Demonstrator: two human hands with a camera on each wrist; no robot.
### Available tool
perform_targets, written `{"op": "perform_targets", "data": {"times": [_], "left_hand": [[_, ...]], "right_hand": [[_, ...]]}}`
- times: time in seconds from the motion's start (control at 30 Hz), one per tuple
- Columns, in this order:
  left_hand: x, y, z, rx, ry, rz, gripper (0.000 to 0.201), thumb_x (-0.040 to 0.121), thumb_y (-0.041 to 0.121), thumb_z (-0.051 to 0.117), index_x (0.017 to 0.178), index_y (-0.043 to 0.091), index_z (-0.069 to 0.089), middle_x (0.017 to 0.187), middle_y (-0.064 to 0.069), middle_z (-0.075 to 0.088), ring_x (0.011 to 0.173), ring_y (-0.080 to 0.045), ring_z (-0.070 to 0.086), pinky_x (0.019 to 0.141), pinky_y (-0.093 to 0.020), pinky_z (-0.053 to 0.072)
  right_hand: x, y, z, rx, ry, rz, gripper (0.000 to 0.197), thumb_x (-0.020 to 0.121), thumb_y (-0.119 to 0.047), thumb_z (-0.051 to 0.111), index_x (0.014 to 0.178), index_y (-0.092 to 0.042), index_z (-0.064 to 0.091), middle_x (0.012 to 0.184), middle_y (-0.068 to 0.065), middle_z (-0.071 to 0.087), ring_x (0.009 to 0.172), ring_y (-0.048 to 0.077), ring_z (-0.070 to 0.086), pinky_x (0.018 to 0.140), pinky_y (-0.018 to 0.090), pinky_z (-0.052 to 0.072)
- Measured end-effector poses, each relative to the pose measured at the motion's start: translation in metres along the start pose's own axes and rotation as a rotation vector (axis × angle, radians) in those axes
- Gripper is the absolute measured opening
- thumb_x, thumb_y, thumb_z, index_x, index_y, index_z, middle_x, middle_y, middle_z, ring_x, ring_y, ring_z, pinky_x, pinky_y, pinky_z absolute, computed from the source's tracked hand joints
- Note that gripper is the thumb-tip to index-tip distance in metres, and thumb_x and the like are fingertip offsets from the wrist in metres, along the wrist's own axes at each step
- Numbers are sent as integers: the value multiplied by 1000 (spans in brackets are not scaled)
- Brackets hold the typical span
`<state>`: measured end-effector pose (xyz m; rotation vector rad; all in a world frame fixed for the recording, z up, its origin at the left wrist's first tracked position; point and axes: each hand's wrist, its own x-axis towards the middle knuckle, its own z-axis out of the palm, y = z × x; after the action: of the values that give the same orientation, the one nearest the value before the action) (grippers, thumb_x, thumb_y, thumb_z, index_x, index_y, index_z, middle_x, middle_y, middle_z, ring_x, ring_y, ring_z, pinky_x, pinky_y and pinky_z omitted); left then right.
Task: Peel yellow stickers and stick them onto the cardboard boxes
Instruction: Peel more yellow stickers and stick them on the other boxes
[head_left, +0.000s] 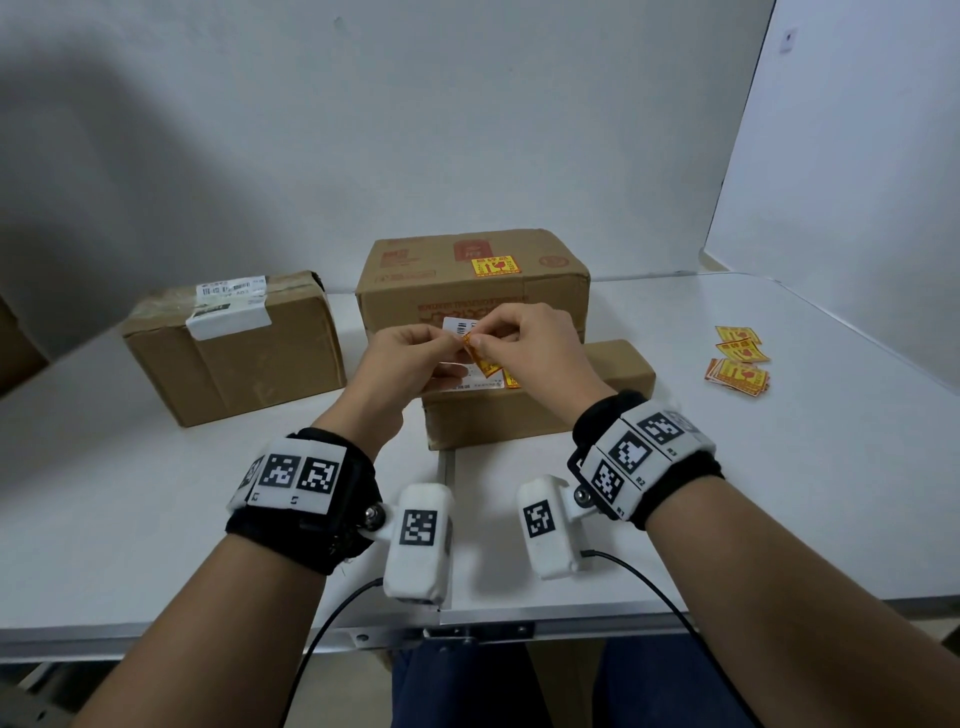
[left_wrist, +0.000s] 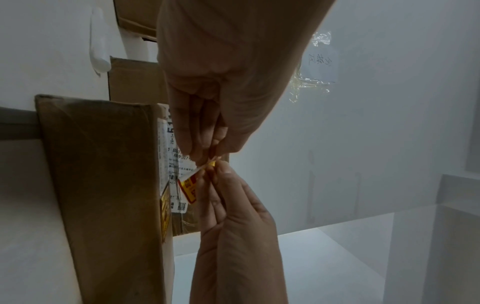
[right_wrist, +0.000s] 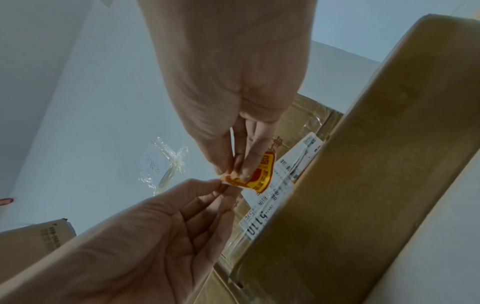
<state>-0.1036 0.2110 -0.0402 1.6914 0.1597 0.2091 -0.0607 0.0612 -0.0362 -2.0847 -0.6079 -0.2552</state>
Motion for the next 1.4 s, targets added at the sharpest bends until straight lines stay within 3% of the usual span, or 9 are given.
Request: {"op": "perform_targets", "data": {"times": [0.23,0.43,0.6,0.8,0.97,1.1,1.2,1.3,1.4], "left_hand": [[0,-2,-3,-5,-36,-13,15,89,19,67,93,6,73,93,-9,75,79,-15,68,77,-27,57],[-2,-3,-6,-19,-59,-4,21,90,18,65,100,0,72,96,-12,74,81,-16,67,83,-30,57],[-4,-2,-5,82,-19,56,19,92,20,63,94,5,74,87,-10,74,74,-12,65,71,-23,57],[-5,3,0,204,28,99,17,91,21,64,90,7,74,87,-11,74,73,-13,64,73,-25,56],[-5,6,4,268,47,116,17,90,20,65,86,7,74,83,-9,74,72,-13,64,70,-24,56],[-6,7,5,300,48,90,17,90,21,65,89,6,72,82,-10,73,72,-14,64,70,-25,56],[-6,9,5,320,45,92,16,90,21,65,90,6,72,83,-9,73,73,-14,65,73,-27,58],[-7,10,5,323,42,100,15,89,21,65,87,7,70,82,-9,72,74,-15,65,72,-26,57],[-7,8,5,303,19,102,14,90,20,65,88,7,70,86,-9,71,76,-15,65,73,-25,56]], "right_hand": [[1,3,5,36,1,44,8,85,-19,70,91,-16,75,86,0,73,81,9,68,78,21,56],[2,4,5,89,-26,58,10,85,-19,70,92,-16,77,87,-1,73,84,11,69,85,31,58],[2,1,2,166,-70,115,13,87,-18,70,96,-12,76,93,3,73,79,11,72,79,28,60],[2,-1,0,183,-79,152,11,87,-18,69,92,-13,77,91,3,73,72,9,72,70,18,59],[1,-1,-1,113,-77,117,10,88,-16,67,87,-10,75,87,2,73,71,6,69,70,19,59],[2,-1,-4,-13,-120,51,12,88,-17,64,85,-11,75,87,1,73,76,10,68,78,25,58],[2,-1,-5,-5,-150,58,11,87,-16,65,84,-11,74,86,1,73,72,9,68,76,27,60],[2,0,-5,73,-134,106,12,87,-18,65,85,-9,73,86,3,73,67,9,69,68,21,59],[1,2,-4,166,-156,167,10,88,-18,66,83,-11,70,90,4,72,70,15,71,69,25,60]]}}
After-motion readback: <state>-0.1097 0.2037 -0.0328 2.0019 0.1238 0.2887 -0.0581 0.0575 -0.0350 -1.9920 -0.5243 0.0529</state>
